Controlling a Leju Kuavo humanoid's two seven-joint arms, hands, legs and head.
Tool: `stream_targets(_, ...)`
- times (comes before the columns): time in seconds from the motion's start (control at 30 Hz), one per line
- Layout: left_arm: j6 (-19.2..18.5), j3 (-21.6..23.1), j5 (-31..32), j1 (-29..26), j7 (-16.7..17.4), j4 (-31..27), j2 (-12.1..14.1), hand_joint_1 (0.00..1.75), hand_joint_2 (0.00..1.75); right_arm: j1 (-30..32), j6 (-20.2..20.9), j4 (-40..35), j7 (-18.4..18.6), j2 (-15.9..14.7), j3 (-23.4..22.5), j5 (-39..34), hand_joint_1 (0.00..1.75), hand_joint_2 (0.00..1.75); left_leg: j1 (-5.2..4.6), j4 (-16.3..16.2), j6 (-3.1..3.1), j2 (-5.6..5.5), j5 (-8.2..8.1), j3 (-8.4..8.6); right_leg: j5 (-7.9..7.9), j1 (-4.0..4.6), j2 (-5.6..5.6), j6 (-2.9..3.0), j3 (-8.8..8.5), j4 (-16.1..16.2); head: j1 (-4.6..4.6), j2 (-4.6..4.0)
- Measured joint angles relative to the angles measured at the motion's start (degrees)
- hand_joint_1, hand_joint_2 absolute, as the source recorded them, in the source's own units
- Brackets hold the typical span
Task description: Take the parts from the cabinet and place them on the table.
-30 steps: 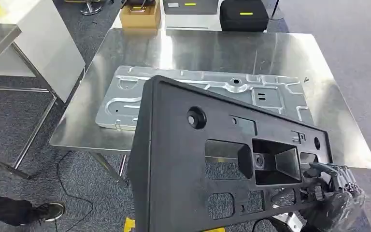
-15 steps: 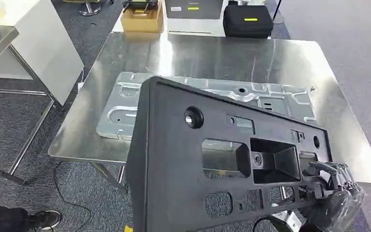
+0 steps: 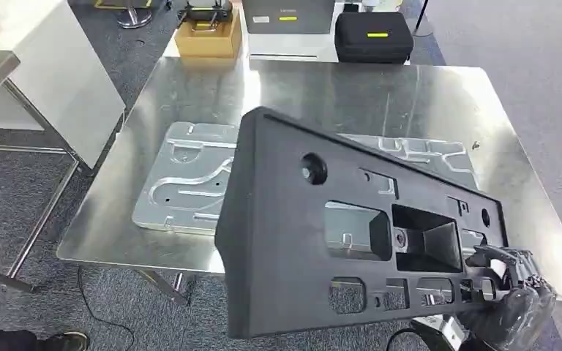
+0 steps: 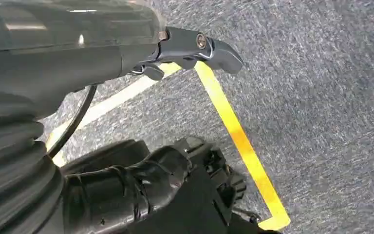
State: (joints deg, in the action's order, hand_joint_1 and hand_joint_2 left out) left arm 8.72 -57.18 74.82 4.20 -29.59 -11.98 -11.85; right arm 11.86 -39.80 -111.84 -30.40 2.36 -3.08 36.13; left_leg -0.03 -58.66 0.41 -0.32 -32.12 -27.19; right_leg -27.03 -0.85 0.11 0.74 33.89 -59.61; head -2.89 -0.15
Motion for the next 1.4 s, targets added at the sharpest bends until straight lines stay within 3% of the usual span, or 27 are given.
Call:
stream_targets(0.03,0.00,0.00,-0.07,0.00,0.00,0.02,0.00,0.00,1.75,-0.06,0.00,0.00,0.02,0.00,0.00,0.00,1.75,1.75,0.03,-2.34,-0.18,0.00,-1.03,-1.21,-0.21,0.00,-0.09,0.33,-0.29,0.12,0.11,0.00)
stream_targets(0.1,0.00,0.00,-0.04,-0.03,0.02,0.02,0.00,0.00,1.75,-0.05,0.00,0.04,0.04,0.00,0.00,0.00,1.75,1.75,0.22,-12.84,-0.55,0.01,-5.09,-7.45,-0.83,0.14,-0.28,0.74,-0.86,0.13,0.11,0.00)
stream_targets(0.13,0.00,0.00,-0.04,-0.13,0.02,0.02,0.00,0.00,1.75,-0.05,0.00,0.11,0.04,0.00,0.00,0.00,1.75,1.75,0.22,-16.50,-0.60,0.01,-5.71,-10.03,-1.14,0.19,-0.27,0.78,-1.16,0.13,0.09,0.00)
stream_targets(0.17,0.00,0.00,-0.04,-0.28,0.07,0.02,0.00,0.00,1.75,-0.04,0.00,0.15,0.04,0.00,0.00,0.00,1.75,1.75,0.22,-17.85,-0.58,0.01,-4.85,-11.64,-1.47,0.22,-0.20,0.83,-1.55,0.13,0.11,0.00)
stream_targets(0.2,0.00,0.00,-0.04,-0.42,0.07,0.02,0.00,0.00,1.75,-0.04,0.00,0.22,0.04,0.00,0.00,0.00,1.75,1.75,0.21,-16.45,-0.45,0.00,-2.42,-11.92,-1.87,0.26,-0.07,0.80,-2.13,0.13,0.11,0.00)
stream_targets(0.3,0.00,0.00,-0.04,-0.51,0.07,0.02,0.04,0.00,1.75,-0.05,0.00,0.28,0.07,0.00,0.00,0.00,1.75,1.75,-0.14,-3.11,0.95,0.00,7.50,-8.22,-3.17,0.41,0.01,0.57,-3.90,0.21,0.09,0.00)
stream_targets(0.37,0.24,-0.02,-0.09,-0.48,0.22,0.02,0.15,0.00,1.75,-0.14,0.00,0.46,0.07,0.00,0.00,0.02,1.75,1.75,-0.57,-0.95,1.48,0.04,6.26,-6.87,-3.61,0.53,0.10,-0.05,-3.88,0.16,0.04,0.00)
stream_targets(0.47,1.47,-0.02,-0.20,-0.42,0.77,0.02,0.15,0.00,1.75,-0.13,0.00,0.48,0.22,0.00,0.00,0.28,1.75,1.75,-0.80,-0.26,1.90,-0.04,5.94,-6.77,-3.55,0.24,-0.09,-0.93,-4.18,1.06,0.00,0.00)
stream_targets(0.5,1.49,-0.04,-0.28,-0.53,0.94,0.02,0.15,0.00,1.75,-0.14,0.00,0.46,0.22,-0.02,0.00,0.39,1.75,1.75,0.05,1.12,2.33,0.04,6.40,-5.93,-4.02,0.42,-0.18,-1.26,-4.33,0.63,0.04,0.00)
stream_targets(0.53,1.42,-0.04,-0.24,-0.57,0.96,0.02,0.15,0.00,1.75,-0.11,0.00,0.46,0.24,-0.02,0.00,0.41,1.75,1.75,-0.03,1.59,2.37,0.02,6.40,-5.36,-4.50,0.33,-0.11,-1.53,-3.76,-0.82,-0.04,0.00)
stream_targets(0.57,1.22,-0.07,-0.22,-0.44,0.92,0.02,0.15,0.00,1.75,-0.16,0.00,0.48,0.24,-0.02,0.00,0.39,1.64,1.75,0.01,1.66,2.60,0.08,6.26,-5.07,-6.02,0.32,-0.05,-1.73,-2.08,-3.82,-0.02,0.00)
stream_targets(0.63,0.33,-0.04,-0.04,-0.22,0.24,0.02,0.09,0.00,1.75,-0.12,0.00,0.59,0.28,-0.02,0.06,0.39,1.64,1.75,-0.02,1.60,2.89,0.09,5.84,-4.76,-8.90,0.00,-0.08,-2.12,3.06,-12.19,-0.02,0.00)
stream_targets(0.67,-0.20,0.02,0.24,-0.22,0.02,0.02,0.09,0.00,1.75,-0.15,0.00,0.74,0.31,-0.02,0.06,0.37,1.64,1.75,0.00,1.57,2.89,0.07,5.58,-4.49,-8.78,-0.10,-0.09,-2.29,4.88,-14.39,0.00,0.00)
stream_targets(0.7,-0.39,0.09,0.39,-0.23,-0.11,0.02,0.11,0.00,0.00,-0.18,0.00,1.01,0.44,-0.11,0.06,0.37,1.62,1.75,0.03,1.53,2.82,0.01,5.32,-4.19,-7.47,-0.20,-0.09,-2.45,5.40,-14.17,-0.02,0.00)
stream_targets(0.73,-0.55,0.11,0.55,-0.25,-0.11,0.02,0.13,0.00,0.00,-0.22,0.00,1.23,0.55,-0.13,0.06,0.37,1.66,1.75,0.09,1.44,2.71,-0.06,4.97,-3.76,-5.00,-0.42,-0.10,-2.55,4.77,-11.73,-0.04,0.00)
stream_targets(0.8,-0.59,0.11,0.57,-0.40,0.13,0.02,0.11,0.00,0.00,-0.61,0.00,1.60,0.98,-0.28,0.17,0.53,1.66,1.75,0.21,0.95,2.30,-0.12,4.07,-3.02,0.85,-0.66,-0.12,-2.57,1.46,-3.07,-0.02,0.00)
stream_targets(0.87,0.15,0.11,0.70,-0.18,1.06,0.02,0.13,0.00,0.00,-1.55,0.02,2.18,1.77,-0.59,0.59,2.60,1.71,1.75,-0.14,0.24,1.40,-0.17,3.29,-3.49,-0.10,-0.09,-0.03,-2.10,0.21,-0.21,-0.05,0.00)
stream_targets(0.93,0.80,0.13,1.05,-0.05,1.92,0.02,0.11,0.00,0.00,-2.40,0.02,2.69,2.68,-0.74,0.72,6.71,1.71,1.75,-0.04,0.57,0.95,-0.12,3.31,-3.51,-0.18,-0.04,0.11,-1.49,0.43,-0.57,0.02,0.00)
stream_targets(1.03,1.25,0.68,2.25,0.24,2.49,0.02,0.11,0.00,0.00,-5.79,0.02,3.72,3.43,-0.26,-0.33,21.64,1.68,1.75,0.13,-1.26,-0.01,-0.02,1.75,-3.66,0.01,-0.40,0.27,-0.30,0.00,0.10,0.07,0.00)
stream_targets(1.13,1.25,1.57,3.12,0.68,3.06,0.02,0.07,0.00,0.00,-9.27,0.02,5.17,6.50,0.33,-1.99,34.66,1.68,1.75,0.28,-13.66,-0.53,0.00,-3.74,-10.27,-0.27,-0.26,-0.06,0.17,-0.13,0.10,0.13,0.00)
stream_targets(1.17,1.25,1.75,3.37,0.74,3.26,0.02,0.02,0.00,0.00,-10.40,0.02,6.27,8.86,0.20,-2.16,38.42,1.66,1.75,0.29,-16.65,-0.57,0.00,-4.14,-12.21,-0.33,-0.21,-0.09,0.25,-0.15,0.08,0.15,0.00)
stream_targets(1.2,1.22,1.95,3.48,0.75,3.43,0.02,0.00,0.00,0.00,-11.20,0.02,7.15,11.29,-0.09,-2.19,41.21,1.66,1.75,0.28,-17.00,-0.53,0.00,-3.25,-12.87,-0.38,-0.17,-0.09,0.29,-0.23,0.08,0.13,0.00)
stream_targets(1.23,1.20,2.19,3.72,0.82,3.61,0.02,-0.02,0.00,0.00,-11.78,0.02,7.94,14.88,-0.55,-2.19,44.14,1.66,1.75,0.28,-15.06,-0.39,0.01,-1.27,-12.45,-0.49,-0.14,-0.09,0.29,-0.40,0.08,0.15,0.00)
stream_targets(1.3,1.20,2.69,3.93,0.96,3.93,0.02,-0.02,0.00,0.00,-13.24,0.02,9.64,21.78,-1.99,-2.06,48.24,1.66,1.75,0.26,-6.27,0.14,0.01,4.41,-8.83,-0.81,-0.11,-0.09,0.07,-1.01,0.08,0.15,0.00)
stream_targets(1.33,1.18,2.86,4.00,1.06,4.09,0.02,-0.02,0.00,0.00,-14.24,0.02,11.07,24.89,-3.24,-1.64,48.57,1.66,1.75,0.24,-1.98,0.50,0.02,6.34,-7.15,-0.95,-0.11,-0.08,-0.06,-1.19,0.09,0.13,0.00)
stream_targets(1.37,1.07,3.02,4.20,1.21,4.37,0.02,-0.04,0.00,0.00,-15.68,0.04,13.36,28.28,-4.77,-0.77,48.83,1.68,1.75,-0.17,-0.75,0.68,-0.05,5.74,-6.82,-1.07,0.30,0.03,-0.40,-0.99,-0.16,0.13,0.00)
stream_targets(1.4,1.07,3.21,4.39,1.49,4.50,0.02,-0.13,0.00,0.00,-17.17,0.04,16.09,31.12,-6.59,0.16,48.89,1.68,1.75,-0.18,-0.54,0.82,-0.04,5.63,-6.60,-0.86,0.16,0.21,-0.74,-0.67,-0.05,0.13,0.00)
